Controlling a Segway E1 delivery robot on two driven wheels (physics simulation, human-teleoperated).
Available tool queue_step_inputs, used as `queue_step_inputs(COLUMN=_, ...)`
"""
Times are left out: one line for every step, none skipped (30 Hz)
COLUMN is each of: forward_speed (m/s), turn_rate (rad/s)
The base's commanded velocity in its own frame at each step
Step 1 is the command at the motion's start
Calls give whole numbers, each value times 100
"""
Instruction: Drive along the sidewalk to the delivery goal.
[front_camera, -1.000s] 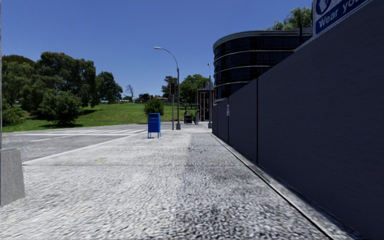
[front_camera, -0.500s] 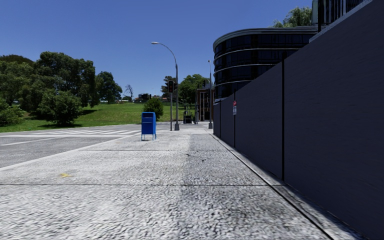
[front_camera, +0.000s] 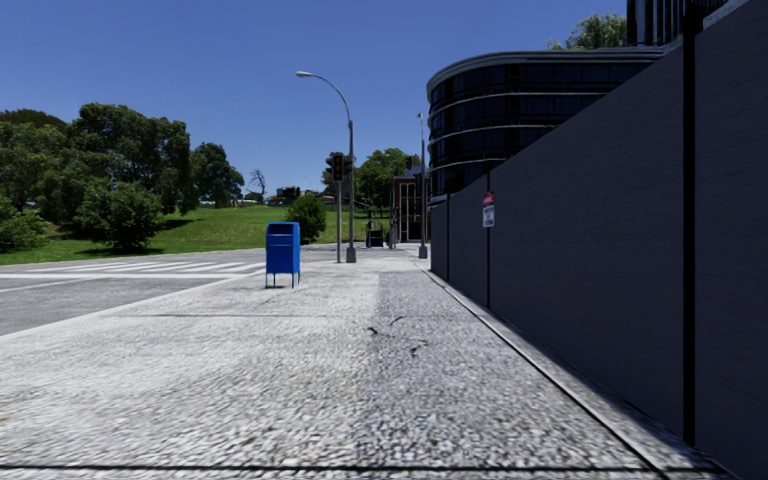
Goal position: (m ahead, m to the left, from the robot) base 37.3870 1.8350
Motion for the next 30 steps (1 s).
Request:
queue_step_inputs(forward_speed=200, turn_rate=0)
queue_step_inputs(forward_speed=200, turn_rate=0)
queue_step_inputs(forward_speed=200, turn_rate=0)
queue_step_inputs(forward_speed=200, turn_rate=0)
queue_step_inputs(forward_speed=200, turn_rate=0)
queue_step_inputs(forward_speed=200, turn_rate=0)
queue_step_inputs(forward_speed=200, turn_rate=0)
queue_step_inputs(forward_speed=200, turn_rate=0)
queue_step_inputs(forward_speed=200, turn_rate=0)
queue_step_inputs(forward_speed=200, turn_rate=0)
queue_step_inputs(forward_speed=200, turn_rate=0)
queue_step_inputs(forward_speed=200, turn_rate=0)
queue_step_inputs(forward_speed=200, turn_rate=0)
queue_step_inputs(forward_speed=200, turn_rate=0)
queue_step_inputs(forward_speed=200, turn_rate=0)
queue_step_inputs(forward_speed=200, turn_rate=0)
queue_step_inputs(forward_speed=200, turn_rate=-7)
queue_step_inputs(forward_speed=200, turn_rate=-7)
queue_step_inputs(forward_speed=200, turn_rate=-13)
queue_step_inputs(forward_speed=200, turn_rate=-17)
queue_step_inputs(forward_speed=200, turn_rate=-19)
queue_step_inputs(forward_speed=200, turn_rate=-20)
queue_step_inputs(forward_speed=200, turn_rate=-20)
queue_step_inputs(forward_speed=200, turn_rate=-20)
queue_step_inputs(forward_speed=200, turn_rate=-20)
queue_step_inputs(forward_speed=200, turn_rate=-20)
queue_step_inputs(forward_speed=200, turn_rate=-20)
queue_step_inputs(forward_speed=200, turn_rate=-20)
queue_step_inputs(forward_speed=200, turn_rate=-20)
queue_step_inputs(forward_speed=200, turn_rate=-20)
